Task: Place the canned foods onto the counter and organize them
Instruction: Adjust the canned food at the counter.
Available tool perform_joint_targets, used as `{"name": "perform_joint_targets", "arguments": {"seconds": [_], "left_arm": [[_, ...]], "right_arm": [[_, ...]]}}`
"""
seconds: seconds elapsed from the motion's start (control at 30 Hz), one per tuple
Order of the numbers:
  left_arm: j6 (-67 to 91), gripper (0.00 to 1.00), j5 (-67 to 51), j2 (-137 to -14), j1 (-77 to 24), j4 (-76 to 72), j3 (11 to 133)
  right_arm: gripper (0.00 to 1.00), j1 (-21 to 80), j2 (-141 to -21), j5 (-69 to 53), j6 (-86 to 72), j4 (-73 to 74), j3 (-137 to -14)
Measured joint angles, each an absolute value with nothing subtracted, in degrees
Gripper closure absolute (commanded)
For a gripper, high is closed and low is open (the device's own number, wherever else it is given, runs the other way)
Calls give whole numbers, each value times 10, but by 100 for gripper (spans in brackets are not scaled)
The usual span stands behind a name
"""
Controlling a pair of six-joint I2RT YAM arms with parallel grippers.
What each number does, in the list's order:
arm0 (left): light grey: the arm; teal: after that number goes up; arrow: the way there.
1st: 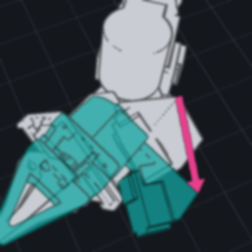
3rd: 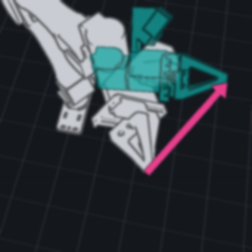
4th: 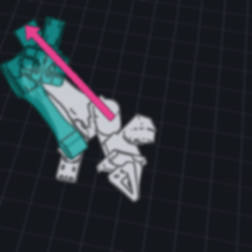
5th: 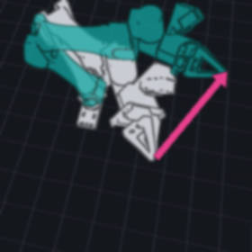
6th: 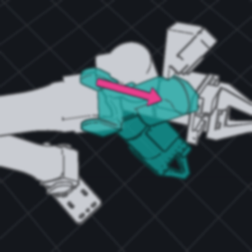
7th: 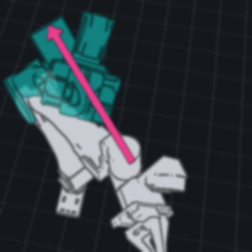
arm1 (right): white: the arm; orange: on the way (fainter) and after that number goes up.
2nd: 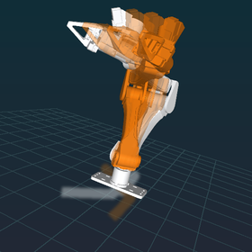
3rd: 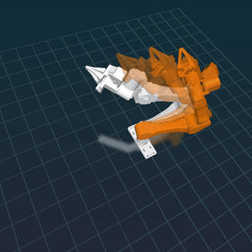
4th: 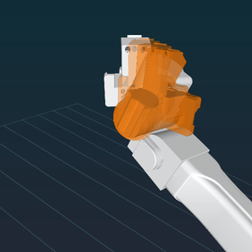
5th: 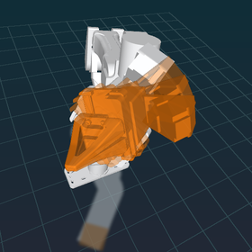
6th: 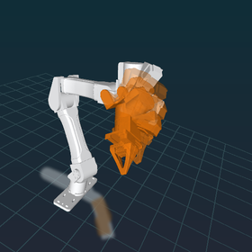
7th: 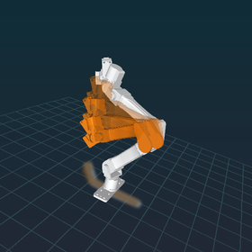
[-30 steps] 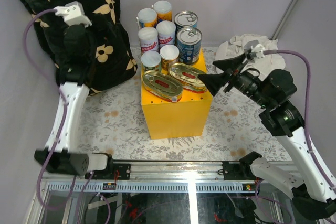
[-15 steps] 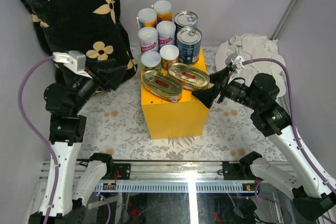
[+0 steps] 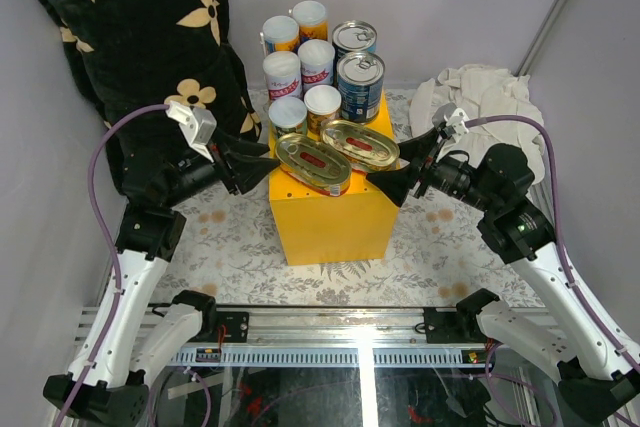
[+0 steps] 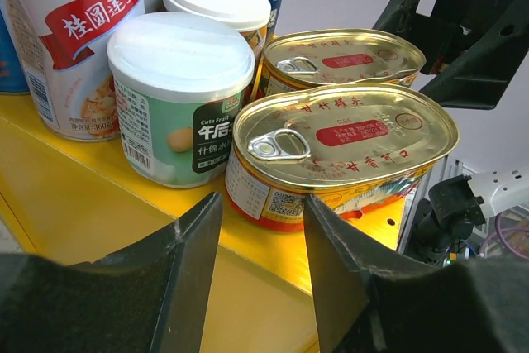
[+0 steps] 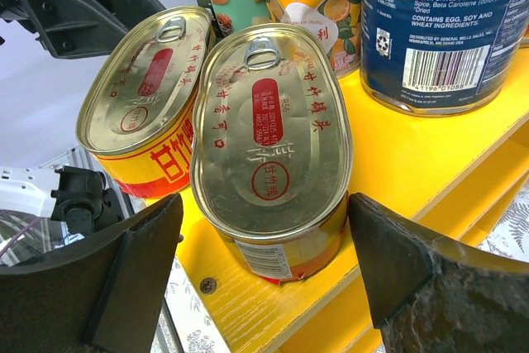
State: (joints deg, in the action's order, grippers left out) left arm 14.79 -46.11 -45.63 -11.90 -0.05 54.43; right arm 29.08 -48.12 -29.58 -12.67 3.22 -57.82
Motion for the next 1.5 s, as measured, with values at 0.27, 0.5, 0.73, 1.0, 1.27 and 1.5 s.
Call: {"name": "perform_joint_targets", "arguments": {"seconds": [0.27,0.5,0.73,1.0,1.27,1.5], "left_arm": [[120,18,-461,-457,-128,6,544],[100,0,-481,-454,-155,8,542],[72,0,-481,-452,-188,16,537],[40,0,-430,-473,-212,38,543],[22,0,-389,-479,-221,43,546],[11,0,-370,-474,-222,52,546]], "right_arm": [[16,291,-482,-294,-131,29,-578],[17,291,-485,-287,-137,22,-575],[15,291,-485,-276,-140,22,-573],[0,291,-486,-249,-144,24,-574],[0,291,-480,-196,-150,51,-595],[10,291,-477,-208,-138,105,-696]]}}
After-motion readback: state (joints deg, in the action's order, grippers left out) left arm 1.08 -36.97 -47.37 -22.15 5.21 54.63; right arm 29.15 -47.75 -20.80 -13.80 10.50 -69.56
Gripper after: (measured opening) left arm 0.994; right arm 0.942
